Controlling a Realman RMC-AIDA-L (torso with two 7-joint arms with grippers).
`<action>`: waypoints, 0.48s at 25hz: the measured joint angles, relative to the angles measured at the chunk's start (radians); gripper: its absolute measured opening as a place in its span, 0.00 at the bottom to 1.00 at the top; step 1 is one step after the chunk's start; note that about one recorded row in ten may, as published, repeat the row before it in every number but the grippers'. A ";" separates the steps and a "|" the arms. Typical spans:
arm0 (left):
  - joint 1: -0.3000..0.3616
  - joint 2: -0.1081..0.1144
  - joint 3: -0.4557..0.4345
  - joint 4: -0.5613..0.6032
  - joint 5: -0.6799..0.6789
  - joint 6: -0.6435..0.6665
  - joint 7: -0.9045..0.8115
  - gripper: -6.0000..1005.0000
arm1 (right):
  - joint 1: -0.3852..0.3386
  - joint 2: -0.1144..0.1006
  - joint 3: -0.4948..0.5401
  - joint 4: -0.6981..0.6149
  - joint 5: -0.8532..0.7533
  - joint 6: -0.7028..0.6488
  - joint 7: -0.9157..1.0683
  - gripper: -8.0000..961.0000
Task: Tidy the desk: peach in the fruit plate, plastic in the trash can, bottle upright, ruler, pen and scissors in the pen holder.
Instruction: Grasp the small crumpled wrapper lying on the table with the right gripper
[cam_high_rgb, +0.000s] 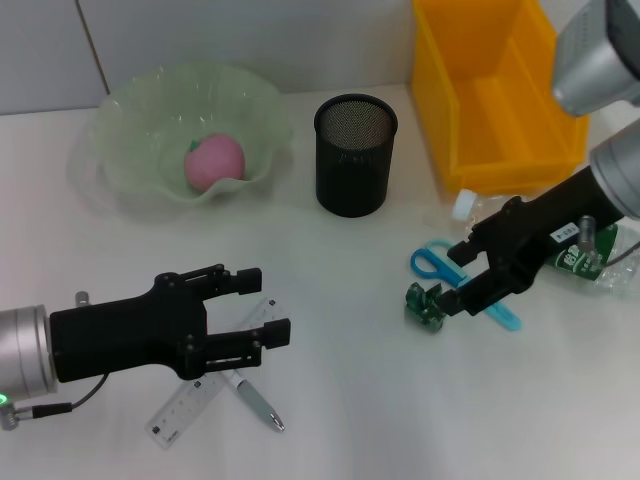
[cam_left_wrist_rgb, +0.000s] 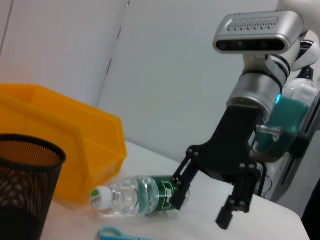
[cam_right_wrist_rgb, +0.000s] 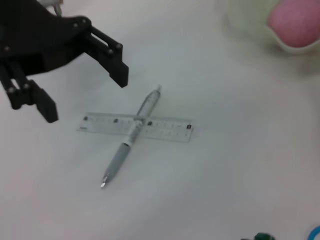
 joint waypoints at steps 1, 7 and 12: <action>0.001 0.002 -0.002 -0.001 0.004 0.000 0.000 0.80 | 0.004 0.005 -0.003 -0.001 -0.010 0.008 -0.001 0.78; 0.005 0.017 -0.004 -0.002 0.023 0.001 -0.009 0.80 | 0.029 0.018 -0.087 0.020 -0.050 0.084 0.004 0.78; -0.004 0.036 -0.003 0.002 0.063 0.017 -0.038 0.80 | 0.036 0.019 -0.157 0.033 -0.075 0.138 0.018 0.78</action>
